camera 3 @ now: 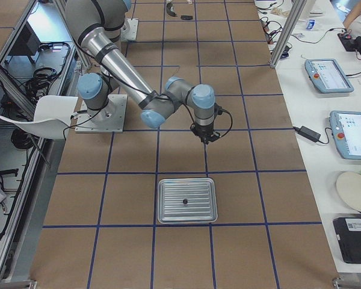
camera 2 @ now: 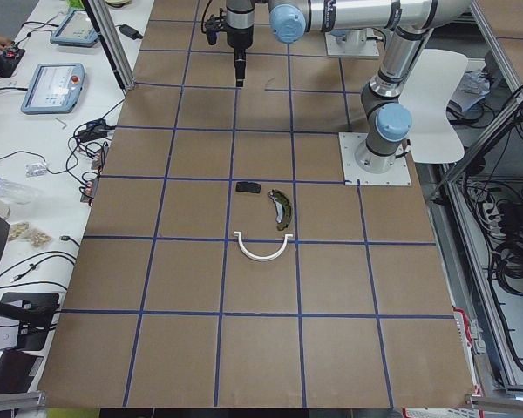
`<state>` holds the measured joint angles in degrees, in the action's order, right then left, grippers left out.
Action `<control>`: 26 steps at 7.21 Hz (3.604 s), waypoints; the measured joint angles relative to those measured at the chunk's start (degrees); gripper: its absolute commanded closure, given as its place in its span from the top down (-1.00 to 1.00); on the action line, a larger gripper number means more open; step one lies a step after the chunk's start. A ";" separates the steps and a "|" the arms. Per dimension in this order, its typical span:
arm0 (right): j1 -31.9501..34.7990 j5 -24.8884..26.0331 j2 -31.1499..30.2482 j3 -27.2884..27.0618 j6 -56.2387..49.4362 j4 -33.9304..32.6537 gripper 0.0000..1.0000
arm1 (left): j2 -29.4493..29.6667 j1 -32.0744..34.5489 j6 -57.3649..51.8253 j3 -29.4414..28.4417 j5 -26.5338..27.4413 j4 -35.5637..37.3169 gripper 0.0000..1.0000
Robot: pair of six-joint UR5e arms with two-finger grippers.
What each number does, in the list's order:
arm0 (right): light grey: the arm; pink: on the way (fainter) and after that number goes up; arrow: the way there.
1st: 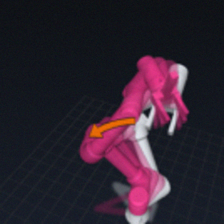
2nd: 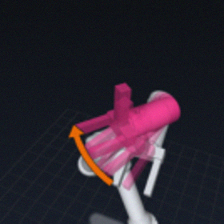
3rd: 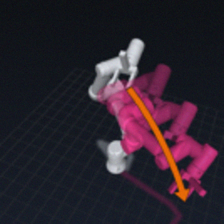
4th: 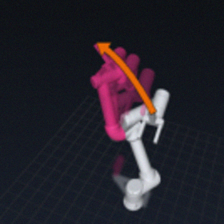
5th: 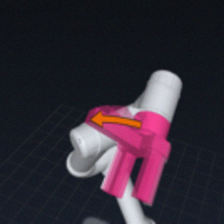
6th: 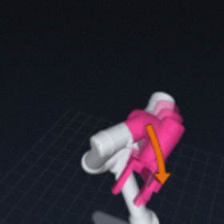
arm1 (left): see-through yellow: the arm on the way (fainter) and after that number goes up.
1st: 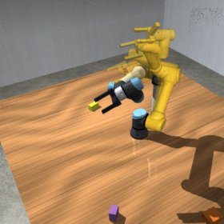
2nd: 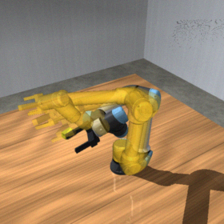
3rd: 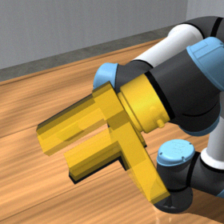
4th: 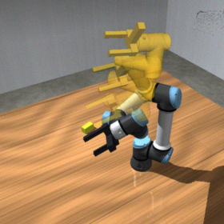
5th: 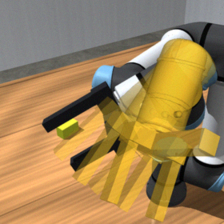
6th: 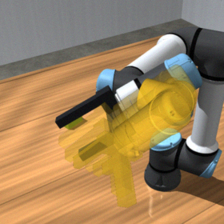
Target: Place bearing gear from tray to pile
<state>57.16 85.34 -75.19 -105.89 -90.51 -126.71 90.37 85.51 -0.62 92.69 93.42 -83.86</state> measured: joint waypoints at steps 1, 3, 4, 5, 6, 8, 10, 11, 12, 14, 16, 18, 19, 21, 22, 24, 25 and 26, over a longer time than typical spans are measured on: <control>8.55 -0.06 -0.08 -0.01 12.06 0.33 -0.65 | -0.01 0.00 0.00 0.01 0.01 0.01 1.00; 23.65 -0.12 0.40 0.10 34.85 -0.12 -0.60 | 0.24 -0.06 0.02 -0.44 -0.11 0.48 1.00; 30.02 -1.08 1.11 0.33 45.18 -1.06 -0.57 | 0.70 -0.10 0.10 -0.89 -0.14 0.78 1.00; 35.32 -3.47 2.29 0.45 54.90 -3.33 -0.53 | 1.11 -0.04 0.22 -0.79 -0.18 0.93 1.00; 39.80 -6.06 4.21 0.48 63.62 -7.20 -0.52 | 1.39 0.08 0.30 -0.50 -0.41 1.03 1.00; 46.61 -9.84 9.55 0.49 75.67 -17.02 -0.38 | 1.52 0.40 0.17 -0.41 -1.11 0.93 1.00; 49.65 -10.76 13.11 0.45 80.62 -22.30 0.99 | 0.70 0.84 0.08 -0.29 -1.01 0.36 1.00; 50.02 -10.70 13.79 0.58 81.23 -22.75 1.00 | 0.64 0.99 0.09 -0.09 -1.26 0.25 1.00; 50.00 -10.36 14.07 0.92 81.40 -22.64 1.00 | 1.20 1.10 0.11 0.61 -2.33 0.47 1.00; 47.13 -8.39 12.83 2.80 81.03 -17.63 1.00 | 2.70 2.35 1.28 2.64 -4.84 2.53 1.00; 38.66 -6.35 7.26 5.89 77.05 -1.53 1.00 | 5.24 5.29 3.83 2.88 -5.36 6.18 1.00; 28.24 -3.19 2.36 7.38 69.69 8.39 1.00 | 9.62 10.10 7.11 2.92 -5.39 12.28 1.00; 22.48 -1.67 0.95 7.37 64.66 9.69 1.00 | 12.33 12.85 8.01 2.74 -5.28 14.34 1.00; 9.36 0.33 -0.23 7.30 51.60 10.17 1.00 | 17.87 15.89 8.54 2.51 -5.31 19.71 1.00; 2.66 0.62 -0.23 7.28 45.52 9.93 1.00 | 20.45 17.12 8.70 2.42 -5.36 21.97 1.00; -8.60 0.68 0.92 7.48 33.97 9.11 1.00 | 24.71 19.04 8.99 2.14 -5.43 27.25 1.00; -12.93 0.64 2.43 7.86 29.32 8.22 1.00 | 26.41 19.60 9.15 1.59 -5.52 28.45 1.00; -16.83 0.57 4.52 8.05 25.47 6.94 1.00 | 28.18 20.61 9.54 0.82 -5.60 28.91 1.00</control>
<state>40.33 85.92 -70.67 -97.84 -65.03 -119.78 118.56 106.13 8.92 93.51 87.82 -54.95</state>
